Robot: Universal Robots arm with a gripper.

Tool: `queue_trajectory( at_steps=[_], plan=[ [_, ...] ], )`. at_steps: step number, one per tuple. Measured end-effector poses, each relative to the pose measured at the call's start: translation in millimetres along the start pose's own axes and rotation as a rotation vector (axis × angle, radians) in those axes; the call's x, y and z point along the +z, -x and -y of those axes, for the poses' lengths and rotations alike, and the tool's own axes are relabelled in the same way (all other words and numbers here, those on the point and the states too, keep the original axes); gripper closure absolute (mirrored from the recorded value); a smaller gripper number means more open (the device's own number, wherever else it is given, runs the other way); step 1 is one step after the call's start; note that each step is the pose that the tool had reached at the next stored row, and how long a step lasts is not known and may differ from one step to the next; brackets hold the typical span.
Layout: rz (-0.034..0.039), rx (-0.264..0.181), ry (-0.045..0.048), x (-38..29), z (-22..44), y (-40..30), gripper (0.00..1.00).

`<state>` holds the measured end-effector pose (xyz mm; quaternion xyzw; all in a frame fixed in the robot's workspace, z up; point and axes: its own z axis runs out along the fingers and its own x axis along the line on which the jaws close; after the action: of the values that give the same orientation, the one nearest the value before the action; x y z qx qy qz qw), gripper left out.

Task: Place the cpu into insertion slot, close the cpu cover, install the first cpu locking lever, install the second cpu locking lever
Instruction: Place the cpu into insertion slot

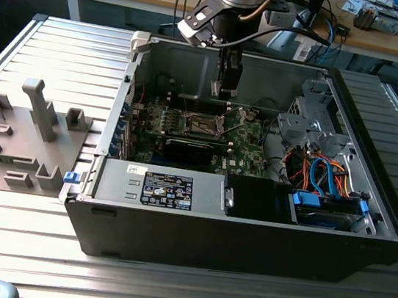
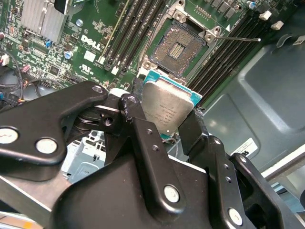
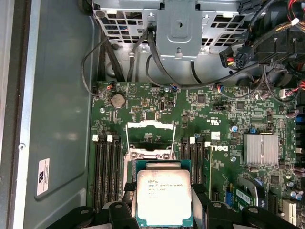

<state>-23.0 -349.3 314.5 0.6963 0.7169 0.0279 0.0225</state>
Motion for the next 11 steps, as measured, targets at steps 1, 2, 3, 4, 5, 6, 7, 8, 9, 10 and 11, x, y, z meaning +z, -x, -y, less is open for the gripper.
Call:
queue_trajectory(
  at_steps=[1,2,3,4,5,6,7,8,9,10,11],
  plan=[
    [0.0001,0.001,-0.0001,0.0,0.0,0.0,0.46],
    [0.0001,0.001,0.0,0.1,0.0,0.0,0.46],
    [0.0002,0.002,-0.0001,0.1,0.0,0.0,0.46],
    [0.0002,0.002,0.0,0.2,0.0,0.0,0.46],
    [0.0002,0.003,0.0,0.2,0.0,0.0,0.46],
    [0.0003,0.004,0.0,0.2,0.0,0.0,0.46],
    [0.0003,0.004,0.0001,0.3,0.0,0.0,0.46],
    [0.0003,0.005,0.0,0.3,0.0,0.0,0.46],
    [0.0004,0.005,0.0,0.3,0.0,0.0,0.46],
    [0.0005,0.007,0.0,0.4,0.0,0.0,0.46],
    [0.0005,0.007,0.0,0.5,0.0,0.0,0.46]
  ],
)
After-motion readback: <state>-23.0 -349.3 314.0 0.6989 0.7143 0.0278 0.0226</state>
